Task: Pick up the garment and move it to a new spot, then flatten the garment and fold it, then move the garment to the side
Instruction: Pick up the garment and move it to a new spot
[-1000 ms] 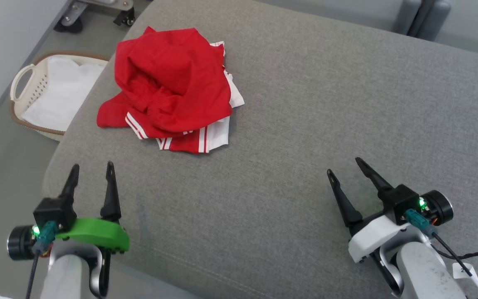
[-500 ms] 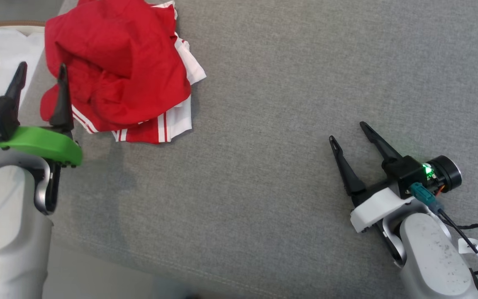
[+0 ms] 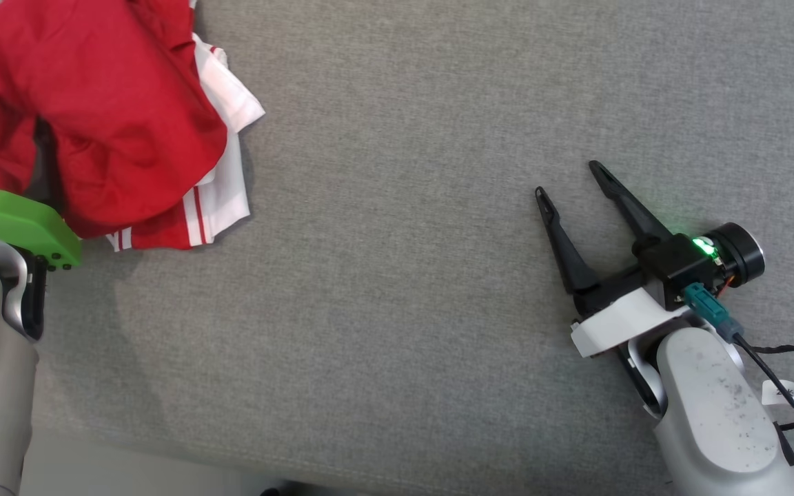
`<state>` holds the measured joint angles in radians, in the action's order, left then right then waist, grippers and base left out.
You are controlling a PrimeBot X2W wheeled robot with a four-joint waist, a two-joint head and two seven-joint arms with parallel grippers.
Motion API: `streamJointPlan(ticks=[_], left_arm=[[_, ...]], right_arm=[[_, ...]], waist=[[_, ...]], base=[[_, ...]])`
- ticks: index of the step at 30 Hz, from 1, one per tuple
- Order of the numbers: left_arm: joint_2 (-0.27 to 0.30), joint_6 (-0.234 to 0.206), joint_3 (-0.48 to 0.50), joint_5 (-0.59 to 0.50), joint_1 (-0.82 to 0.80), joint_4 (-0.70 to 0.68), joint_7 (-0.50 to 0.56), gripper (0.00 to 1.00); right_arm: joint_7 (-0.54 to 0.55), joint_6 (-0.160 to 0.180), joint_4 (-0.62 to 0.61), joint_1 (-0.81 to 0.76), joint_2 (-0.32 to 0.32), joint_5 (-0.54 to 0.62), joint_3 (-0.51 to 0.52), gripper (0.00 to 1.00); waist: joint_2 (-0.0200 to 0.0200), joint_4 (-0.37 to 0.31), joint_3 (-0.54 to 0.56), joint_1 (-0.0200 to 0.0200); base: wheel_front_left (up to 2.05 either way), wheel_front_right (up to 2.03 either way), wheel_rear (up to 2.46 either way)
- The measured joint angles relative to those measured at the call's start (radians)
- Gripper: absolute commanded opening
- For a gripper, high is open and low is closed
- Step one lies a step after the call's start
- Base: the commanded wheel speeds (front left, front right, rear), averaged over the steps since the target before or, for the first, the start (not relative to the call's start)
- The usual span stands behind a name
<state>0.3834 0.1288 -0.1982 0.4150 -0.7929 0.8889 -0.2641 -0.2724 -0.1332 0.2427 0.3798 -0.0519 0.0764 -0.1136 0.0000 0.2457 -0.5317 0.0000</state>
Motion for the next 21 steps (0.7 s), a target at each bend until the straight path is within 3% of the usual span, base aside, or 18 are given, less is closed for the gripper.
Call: streamJointPlan(ticks=[1, 3, 4, 11, 18, 21], left_arm=[[-0.003, 0.0, -0.001, 0.005, -0.003, 0.015, 0.0, 1.0], [-0.009, 0.0, -0.003, 0.014, -0.01, 0.037, 0.0, 0.42], [-0.011, 0.0, -0.002, 0.016, -0.012, 0.039, 0.0, 0.0], [-0.005, 0.0, 0.047, -0.005, -0.01, -0.105, 0.0, 0.0], [-0.006, 0.0, 0.082, -0.048, 0.021, -0.377, 0.0, 0.0], [-0.009, 0.0, 0.054, -0.039, 0.024, -0.478, 0.0, 0.0]], right_arm=[[0.0, 0.0, -0.002, 0.0, 0.0, 0.0, 0.001, 1.0], [-0.001, 0.0, -0.005, 0.002, 0.003, 0.0, 0.002, 1.0], [-0.001, 0.0, -0.005, 0.002, 0.003, 0.0, 0.002, 1.0], [0.001, 0.0, 0.015, -0.001, 0.002, -0.009, 0.015, 1.0], [0.008, 0.002, 0.041, -0.048, 0.0, -0.046, 0.019, 1.0], [0.008, 0.002, 0.053, -0.074, 0.002, -0.062, 0.022, 1.0]], waist=[[0.0, -0.004, -0.003, 0.0], [0.0, -0.013, -0.008, 0.0], [0.0, -0.016, -0.009, 0.0], [0.0, -0.022, 0.024, 0.0], [0.0001, -0.032, 0.099, 0.0], [0.0001, -0.043, 0.14, 0.0]], base=[[0.0, 0.0, 0.0], [0.0, 0.0, 0.0], [0.0, 0.0, 0.0], [0.0, 0.0, 0.0], [0.0, 0.0, 0.0], [0.0, 0.0, 0.0]])
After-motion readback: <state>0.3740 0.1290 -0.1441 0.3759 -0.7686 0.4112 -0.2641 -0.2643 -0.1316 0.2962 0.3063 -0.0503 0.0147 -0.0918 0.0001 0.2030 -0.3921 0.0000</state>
